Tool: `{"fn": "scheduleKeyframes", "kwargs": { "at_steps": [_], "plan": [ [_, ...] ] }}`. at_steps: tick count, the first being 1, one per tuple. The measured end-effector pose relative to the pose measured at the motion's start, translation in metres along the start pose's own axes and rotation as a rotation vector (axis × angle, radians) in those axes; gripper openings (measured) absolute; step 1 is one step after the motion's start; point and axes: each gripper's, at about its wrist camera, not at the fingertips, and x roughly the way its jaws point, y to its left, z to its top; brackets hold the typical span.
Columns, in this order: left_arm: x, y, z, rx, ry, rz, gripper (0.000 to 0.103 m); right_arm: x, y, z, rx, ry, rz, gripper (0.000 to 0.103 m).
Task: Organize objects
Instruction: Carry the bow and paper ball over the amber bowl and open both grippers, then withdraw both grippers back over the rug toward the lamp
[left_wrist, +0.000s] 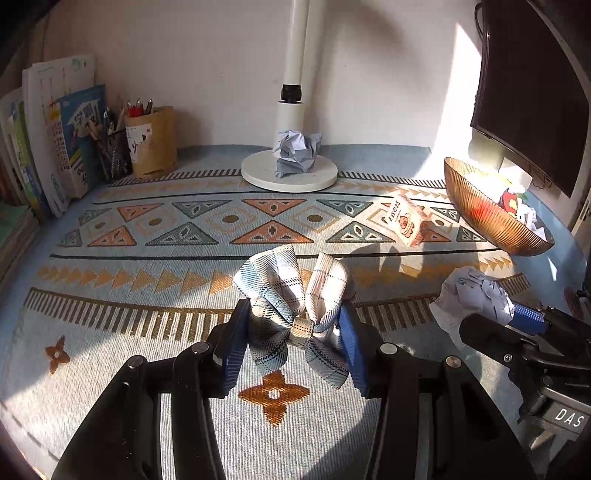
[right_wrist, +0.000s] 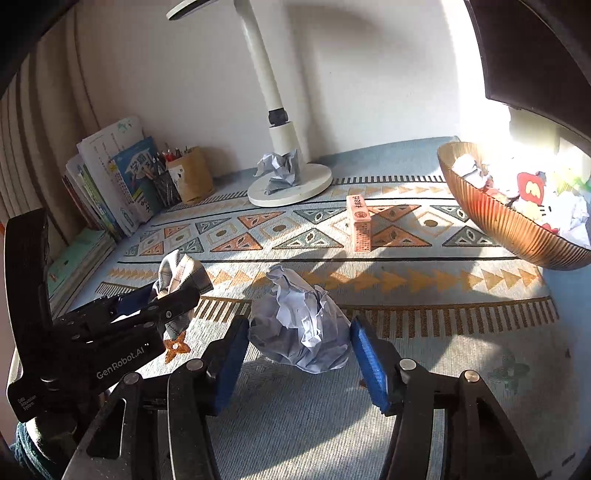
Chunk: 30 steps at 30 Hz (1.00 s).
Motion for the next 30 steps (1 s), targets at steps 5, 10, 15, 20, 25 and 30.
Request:
{"fn": "scheduleKeyframes", "kwargs": {
  "at_steps": [5,10,15,20,25,30],
  "plan": [
    [-0.005,-0.068,0.056,0.097,-0.041,-0.213,0.044,-0.058,-0.069,0.054,0.117,-0.178,-0.147,0.056],
    [0.032,-0.136,0.127,0.153,-0.012,-0.434,0.044,-0.066,-0.132,0.104,0.205,-0.238,-0.339,0.056],
    [0.088,-0.187,0.173,0.191,0.032,-0.512,0.044,-0.041,-0.176,0.14,0.236,-0.245,-0.438,0.058],
    [0.124,-0.216,0.193,0.196,0.015,-0.507,0.061,-0.026,-0.198,0.157,0.245,-0.241,-0.484,0.076],
    [0.125,-0.205,0.195,0.188,0.041,-0.505,0.091,-0.053,-0.183,0.146,0.219,-0.28,-0.438,0.076],
    [0.061,-0.155,0.182,0.134,-0.049,-0.491,0.091,-0.082,-0.14,0.131,0.209,-0.3,-0.308,0.076]
  ]
}}
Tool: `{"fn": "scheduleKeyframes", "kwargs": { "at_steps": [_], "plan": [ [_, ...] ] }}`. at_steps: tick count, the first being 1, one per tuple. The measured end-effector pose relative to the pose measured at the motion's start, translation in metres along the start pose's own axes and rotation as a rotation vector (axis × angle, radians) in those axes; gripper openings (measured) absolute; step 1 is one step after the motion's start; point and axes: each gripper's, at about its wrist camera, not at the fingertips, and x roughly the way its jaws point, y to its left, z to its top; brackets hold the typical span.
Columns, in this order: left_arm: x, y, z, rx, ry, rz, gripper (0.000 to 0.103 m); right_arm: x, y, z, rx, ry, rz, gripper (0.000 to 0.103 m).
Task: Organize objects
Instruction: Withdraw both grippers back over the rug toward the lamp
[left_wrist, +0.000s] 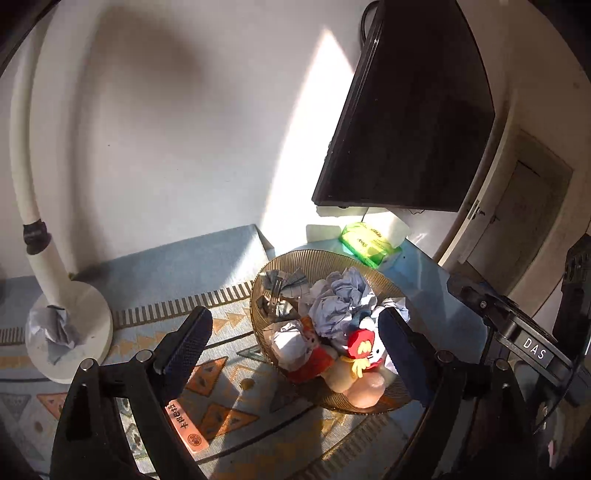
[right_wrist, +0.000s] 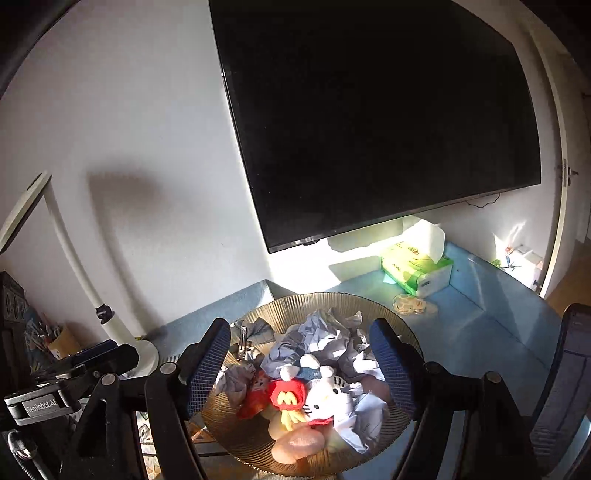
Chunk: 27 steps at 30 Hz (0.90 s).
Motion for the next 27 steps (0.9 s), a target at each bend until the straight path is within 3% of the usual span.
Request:
{"fn": "scheduleKeyframes", "kwargs": {
  "at_steps": [3,8,11,14,16,20,27],
  "plan": [
    [-0.062,0.01,-0.019,-0.023,-0.073,0.073,0.092,-0.024,0.035,-0.019,-0.029,0.004,0.09,0.076],
    [-0.133,0.041,-0.076,-0.084,-0.139,0.32,0.094,-0.036,0.091,-0.077,-0.061,0.037,0.229,0.076],
    [-0.142,0.08,-0.115,-0.212,-0.076,0.321,0.094,-0.03,0.113,-0.119,-0.085,0.056,0.308,0.076],
    [-0.137,0.114,-0.152,-0.299,-0.033,0.366,0.093,-0.01,0.136,-0.153,-0.164,0.122,0.295,0.075],
    [-0.134,0.124,-0.167,-0.292,-0.033,0.43,0.092,0.003,0.142,-0.167,-0.189,0.165,0.298,0.07],
    [-0.129,0.13,-0.185,-0.292,-0.048,0.458,0.091,0.027,0.14,-0.189,-0.191,0.227,0.267,0.07],
    [-0.119,0.111,-0.186,-0.177,-0.042,0.534,0.093,0.04,0.147,-0.195,-0.24,0.268,0.21,0.071]
  ]
}}
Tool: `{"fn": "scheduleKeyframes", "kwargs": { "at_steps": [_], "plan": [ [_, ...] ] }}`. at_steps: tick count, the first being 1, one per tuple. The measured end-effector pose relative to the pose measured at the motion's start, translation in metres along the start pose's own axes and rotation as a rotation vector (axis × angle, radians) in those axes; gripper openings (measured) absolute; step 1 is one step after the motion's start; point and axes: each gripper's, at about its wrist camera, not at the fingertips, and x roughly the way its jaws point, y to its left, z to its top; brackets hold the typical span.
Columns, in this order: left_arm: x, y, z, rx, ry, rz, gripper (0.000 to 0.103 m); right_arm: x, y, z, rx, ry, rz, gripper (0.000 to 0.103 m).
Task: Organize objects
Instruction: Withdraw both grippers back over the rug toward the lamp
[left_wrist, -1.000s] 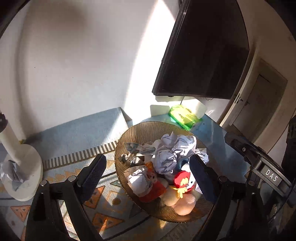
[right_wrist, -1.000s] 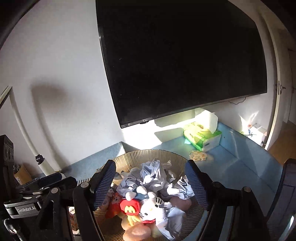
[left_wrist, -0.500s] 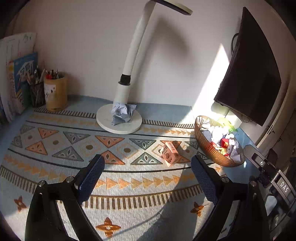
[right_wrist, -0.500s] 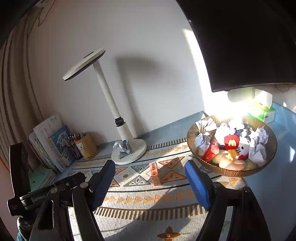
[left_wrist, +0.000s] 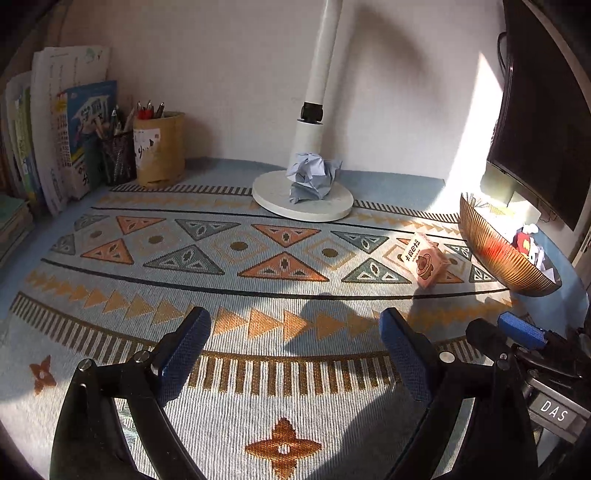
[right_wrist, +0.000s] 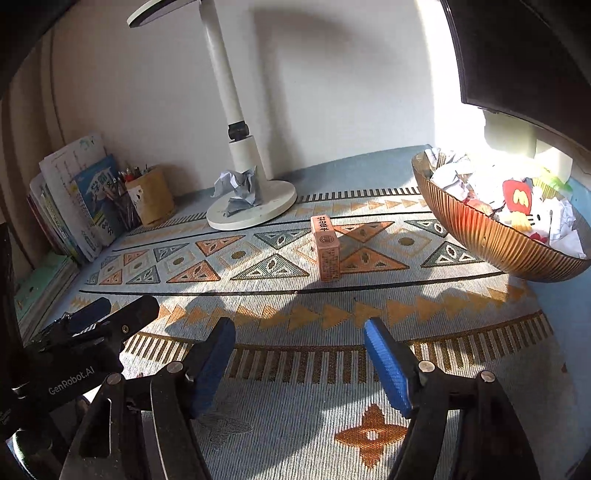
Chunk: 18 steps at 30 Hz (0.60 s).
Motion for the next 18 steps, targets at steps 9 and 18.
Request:
{"fn": "scheduleKeyframes", "kwargs": {
  "at_steps": [9,18],
  "plan": [
    [0.004,-0.001,0.0,0.002,0.025,0.018,0.093,0.0,0.005,0.001,-0.017,0.007,-0.008,0.071],
    [0.005,-0.004,0.0,0.01,0.027,0.016,0.093,-0.011,0.009,0.002,-0.042,-0.027,0.024,0.063]
  ]
}}
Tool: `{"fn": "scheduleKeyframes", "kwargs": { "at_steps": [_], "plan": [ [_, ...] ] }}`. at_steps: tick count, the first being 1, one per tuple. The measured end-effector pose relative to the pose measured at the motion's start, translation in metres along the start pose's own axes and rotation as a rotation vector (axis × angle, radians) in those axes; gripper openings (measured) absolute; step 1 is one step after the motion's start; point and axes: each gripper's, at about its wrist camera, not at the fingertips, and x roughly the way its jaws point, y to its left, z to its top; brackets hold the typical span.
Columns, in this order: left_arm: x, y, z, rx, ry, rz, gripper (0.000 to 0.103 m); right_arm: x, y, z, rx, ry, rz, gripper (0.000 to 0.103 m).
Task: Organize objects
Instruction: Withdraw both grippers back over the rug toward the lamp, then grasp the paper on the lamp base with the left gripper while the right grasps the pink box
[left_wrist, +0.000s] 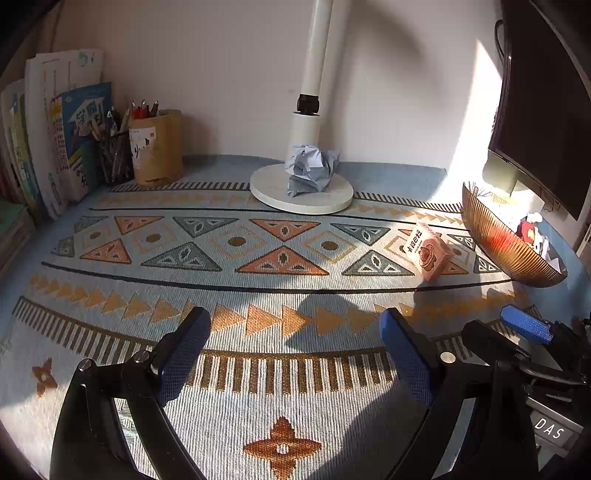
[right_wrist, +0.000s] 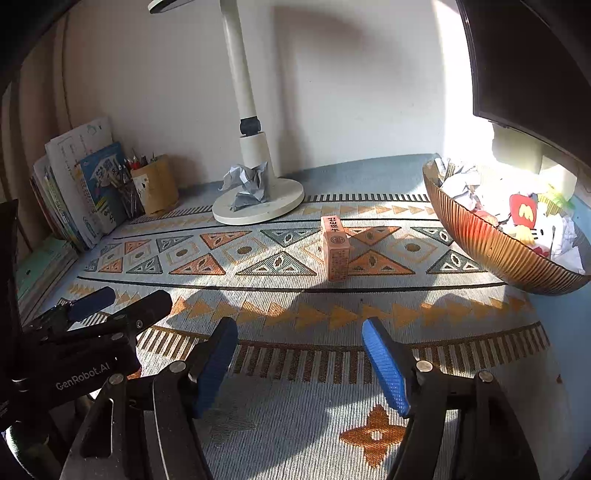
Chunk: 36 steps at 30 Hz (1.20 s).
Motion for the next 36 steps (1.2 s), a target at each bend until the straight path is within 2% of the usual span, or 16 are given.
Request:
{"fn": "scheduleKeyframes", "kwargs": {
  "at_steps": [2,7,10,12,16,18,20,22,23,25,27,30,34,36],
  "plan": [
    [0.0,0.0,0.0,0.002,0.003,-0.002,0.093,-0.003,-0.001,0.006,0.01,0.011,0.037,0.062],
    [0.002,-0.001,0.0,0.006,0.016,-0.003,0.093,0.009,-0.002,0.042,-0.049,0.039,-0.06,0.062],
    [0.004,-0.002,0.0,0.017,0.037,-0.005,0.093,0.041,-0.009,0.061,-0.074,0.113,-0.124,0.062],
    [0.006,-0.003,0.003,0.031,0.066,-0.031,0.093,0.067,-0.017,0.066,-0.06,0.173,-0.118,0.062],
    [0.013,0.008,0.02,0.008,0.115,-0.062,0.093,0.102,-0.038,0.067,0.035,0.232,-0.065,0.062],
    [0.017,0.015,0.032,-0.003,0.129,-0.083,0.093,0.106,-0.051,0.069,0.086,0.221,-0.084,0.062],
    [0.022,0.018,0.04,0.009,0.122,-0.071,0.093,0.107,-0.069,0.068,0.161,0.213,-0.1,0.062],
    [0.028,0.018,0.041,0.032,0.109,-0.039,0.093,0.104,-0.088,0.066,0.246,0.203,-0.102,0.062],
    [0.032,0.018,0.039,0.036,0.109,-0.034,0.093,0.103,-0.096,0.064,0.276,0.204,-0.114,0.062],
    [0.04,0.02,0.029,0.008,0.117,-0.048,0.093,0.101,-0.105,0.061,0.324,0.202,-0.079,0.062],
    [0.044,0.018,0.023,0.005,0.14,-0.047,0.092,0.101,-0.104,0.061,0.316,0.202,-0.061,0.062],
    [0.031,0.012,0.024,0.041,0.06,-0.04,0.093,0.104,-0.09,0.063,0.265,0.218,-0.009,0.062],
    [0.031,0.004,0.028,0.095,0.072,-0.056,0.093,0.103,-0.06,0.063,0.176,0.246,0.106,0.062],
    [0.032,0.002,0.041,0.119,0.081,-0.087,0.093,0.097,-0.046,0.068,0.107,0.216,0.083,0.062]
  ]
}}
